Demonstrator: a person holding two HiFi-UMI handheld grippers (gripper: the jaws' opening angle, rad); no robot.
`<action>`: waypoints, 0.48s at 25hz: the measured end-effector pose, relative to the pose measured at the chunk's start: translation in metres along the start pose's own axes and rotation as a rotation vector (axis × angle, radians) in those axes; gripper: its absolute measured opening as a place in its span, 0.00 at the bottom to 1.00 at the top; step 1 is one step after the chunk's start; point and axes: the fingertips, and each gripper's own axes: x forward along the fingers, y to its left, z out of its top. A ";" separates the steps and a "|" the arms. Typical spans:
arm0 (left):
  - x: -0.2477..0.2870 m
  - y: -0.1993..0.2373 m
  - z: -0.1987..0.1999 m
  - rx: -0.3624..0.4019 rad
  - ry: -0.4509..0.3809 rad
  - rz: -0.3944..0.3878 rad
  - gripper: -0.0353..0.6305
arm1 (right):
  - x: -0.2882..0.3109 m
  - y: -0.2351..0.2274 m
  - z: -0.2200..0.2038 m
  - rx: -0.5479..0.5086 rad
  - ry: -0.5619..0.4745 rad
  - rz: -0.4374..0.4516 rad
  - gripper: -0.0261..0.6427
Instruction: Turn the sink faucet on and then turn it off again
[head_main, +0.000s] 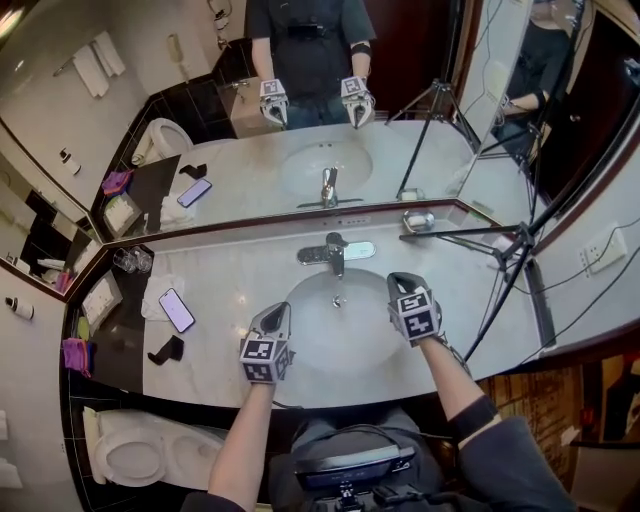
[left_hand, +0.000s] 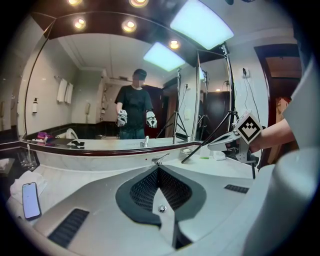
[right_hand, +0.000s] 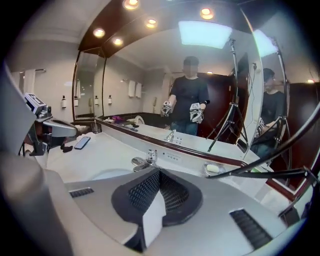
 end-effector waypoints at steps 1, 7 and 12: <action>0.000 -0.001 0.000 0.001 -0.002 0.000 0.03 | -0.003 -0.003 -0.007 0.026 -0.004 0.001 0.06; -0.007 -0.004 0.005 -0.009 -0.014 0.002 0.03 | -0.021 -0.011 -0.038 0.164 -0.023 0.024 0.06; -0.009 -0.006 0.006 -0.015 -0.015 0.006 0.03 | -0.028 -0.009 -0.051 0.178 -0.018 0.045 0.06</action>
